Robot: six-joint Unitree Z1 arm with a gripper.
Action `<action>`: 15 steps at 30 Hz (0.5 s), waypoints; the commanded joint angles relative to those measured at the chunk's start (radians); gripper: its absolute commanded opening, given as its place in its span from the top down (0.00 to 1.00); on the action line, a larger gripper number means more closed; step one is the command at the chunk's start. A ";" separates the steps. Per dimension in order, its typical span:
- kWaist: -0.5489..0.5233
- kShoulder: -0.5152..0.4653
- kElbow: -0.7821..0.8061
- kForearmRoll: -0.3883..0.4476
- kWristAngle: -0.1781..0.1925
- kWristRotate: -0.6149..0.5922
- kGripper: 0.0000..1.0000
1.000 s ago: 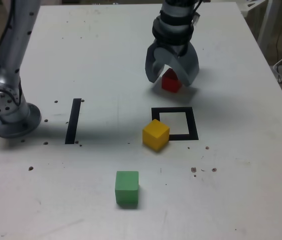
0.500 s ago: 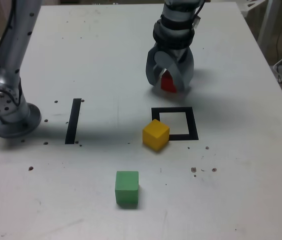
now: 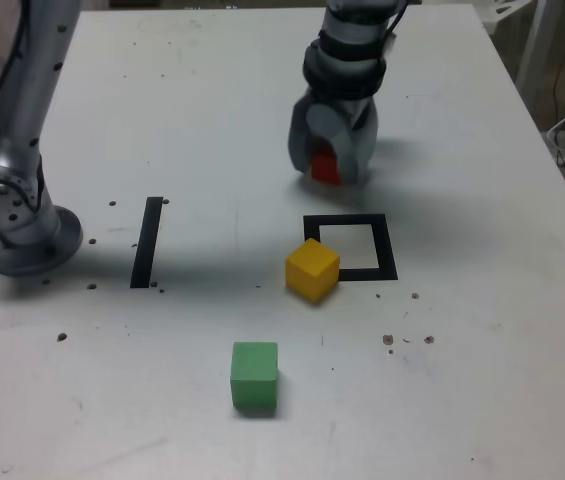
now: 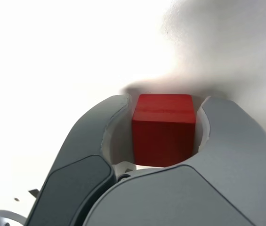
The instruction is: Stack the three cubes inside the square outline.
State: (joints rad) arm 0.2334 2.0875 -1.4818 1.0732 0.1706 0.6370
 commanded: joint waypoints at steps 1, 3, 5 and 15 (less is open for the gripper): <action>-0.021 -0.031 0.014 0.000 -0.001 -0.048 0.70; -0.043 -0.050 0.027 0.000 -0.005 -0.098 0.70; -0.068 -0.070 0.040 0.001 -0.013 -0.150 0.70; -0.214 -0.137 0.059 0.002 -0.079 -0.418 0.70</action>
State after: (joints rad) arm 0.0356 1.9583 -1.4201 1.0736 0.0995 0.2460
